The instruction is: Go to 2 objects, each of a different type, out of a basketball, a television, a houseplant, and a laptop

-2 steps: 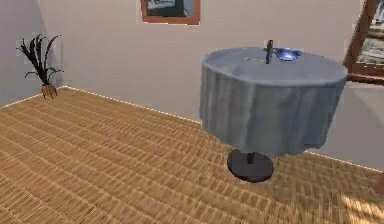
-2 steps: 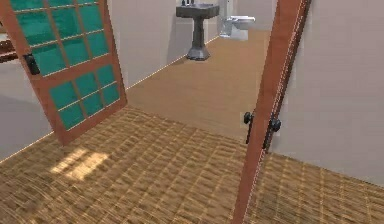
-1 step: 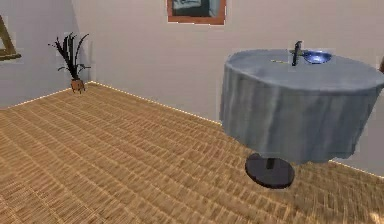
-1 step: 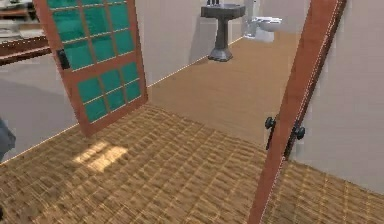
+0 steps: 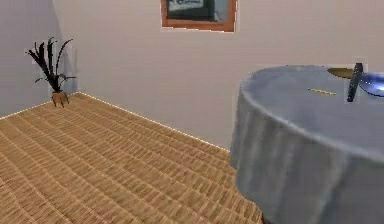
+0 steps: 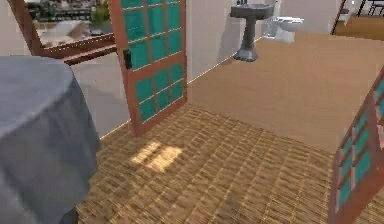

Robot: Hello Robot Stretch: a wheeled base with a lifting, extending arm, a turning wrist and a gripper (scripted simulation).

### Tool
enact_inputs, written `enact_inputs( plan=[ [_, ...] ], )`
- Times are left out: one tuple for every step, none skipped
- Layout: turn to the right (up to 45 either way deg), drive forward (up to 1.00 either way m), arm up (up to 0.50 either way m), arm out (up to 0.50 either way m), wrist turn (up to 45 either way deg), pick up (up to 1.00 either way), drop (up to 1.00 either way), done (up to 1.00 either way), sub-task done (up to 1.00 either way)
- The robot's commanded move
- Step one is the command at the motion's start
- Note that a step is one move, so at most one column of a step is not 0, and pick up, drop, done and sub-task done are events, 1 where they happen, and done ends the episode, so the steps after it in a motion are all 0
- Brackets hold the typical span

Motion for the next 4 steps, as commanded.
enact_inputs(
  plan=[
    [-45.0,0.00,0.00,0.00,0.0,0.00,0.00,0.00,0.00],
    [-9.0,0.00,0.00,0.00,0.0,0.00,0.00,0.00,0.00],
    [0.0,1.00,0.00,0.00,0.0,0.00,0.00,0.00,0.00],
    [-3.0,0.00,0.00,0.00,0.0,0.00,0.00,0.00,0.00]
  ],
)
